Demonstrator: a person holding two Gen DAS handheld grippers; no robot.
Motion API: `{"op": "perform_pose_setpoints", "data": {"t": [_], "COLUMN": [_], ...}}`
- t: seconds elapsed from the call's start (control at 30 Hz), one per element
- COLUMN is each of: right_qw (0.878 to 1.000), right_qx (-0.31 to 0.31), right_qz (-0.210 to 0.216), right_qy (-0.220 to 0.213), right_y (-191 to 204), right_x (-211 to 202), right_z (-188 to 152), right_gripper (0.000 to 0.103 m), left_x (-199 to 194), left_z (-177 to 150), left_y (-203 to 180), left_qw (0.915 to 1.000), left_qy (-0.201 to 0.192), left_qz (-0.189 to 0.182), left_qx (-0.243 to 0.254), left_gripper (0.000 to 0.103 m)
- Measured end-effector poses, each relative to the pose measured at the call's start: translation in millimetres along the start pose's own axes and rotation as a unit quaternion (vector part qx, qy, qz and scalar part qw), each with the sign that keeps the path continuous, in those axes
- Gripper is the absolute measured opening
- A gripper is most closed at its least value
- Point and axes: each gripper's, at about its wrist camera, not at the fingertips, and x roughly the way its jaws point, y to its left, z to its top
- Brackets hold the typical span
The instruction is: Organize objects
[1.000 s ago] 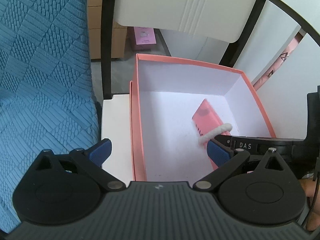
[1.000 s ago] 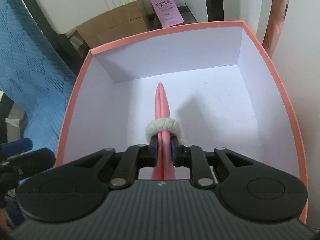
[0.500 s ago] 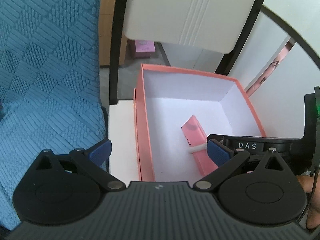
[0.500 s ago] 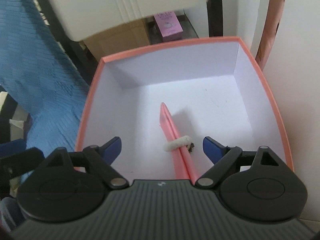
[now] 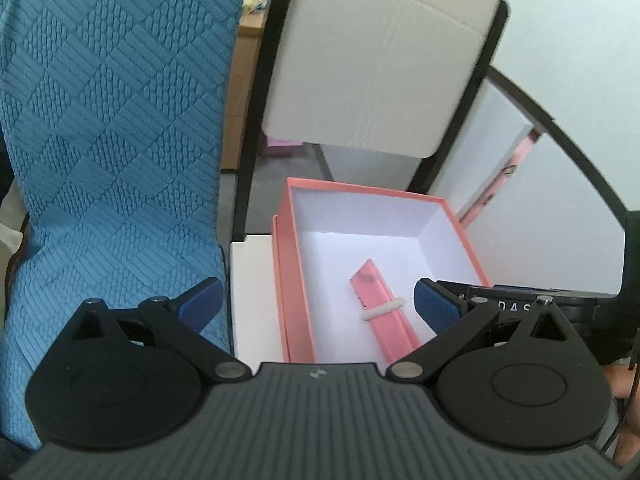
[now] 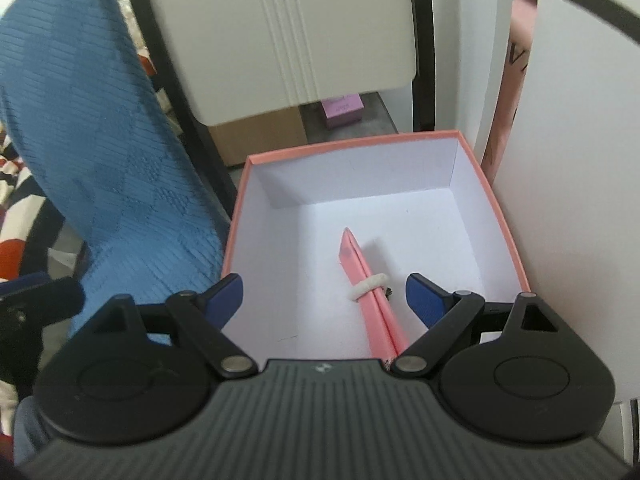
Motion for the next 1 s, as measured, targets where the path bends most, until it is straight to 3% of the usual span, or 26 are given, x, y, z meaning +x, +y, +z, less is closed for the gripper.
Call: {"op": "perform_pose_setpoints", "data": {"t": [0.3,0.43,1.0], "right_qw": [0.999,0.999,0.998], "right_qx": [-0.008,-0.01,-0.01], "right_qz": [0.006,0.006,-0.008], "right_qy": [-0.03,-0.041,-0.066], "right_y": [20,28,33], "right_x": [-56,-72,-99], "right_z": [-24,-39,-83], "right_gripper": [0.09,0.09,0.09], "left_x": [-58,-78,-107], "left_z": [-19,-32,-81], "left_y": [-9,-16,-6], "left_qw": [0.9994,0.9989,0.998], "left_qy": [-0.03,-0.041,-0.062], "left_qz": [-0.014,-0.004,-0.006], "left_qx": [0.008,0.021,0.008], "left_gripper": [0.103,0.103,0.103]}}
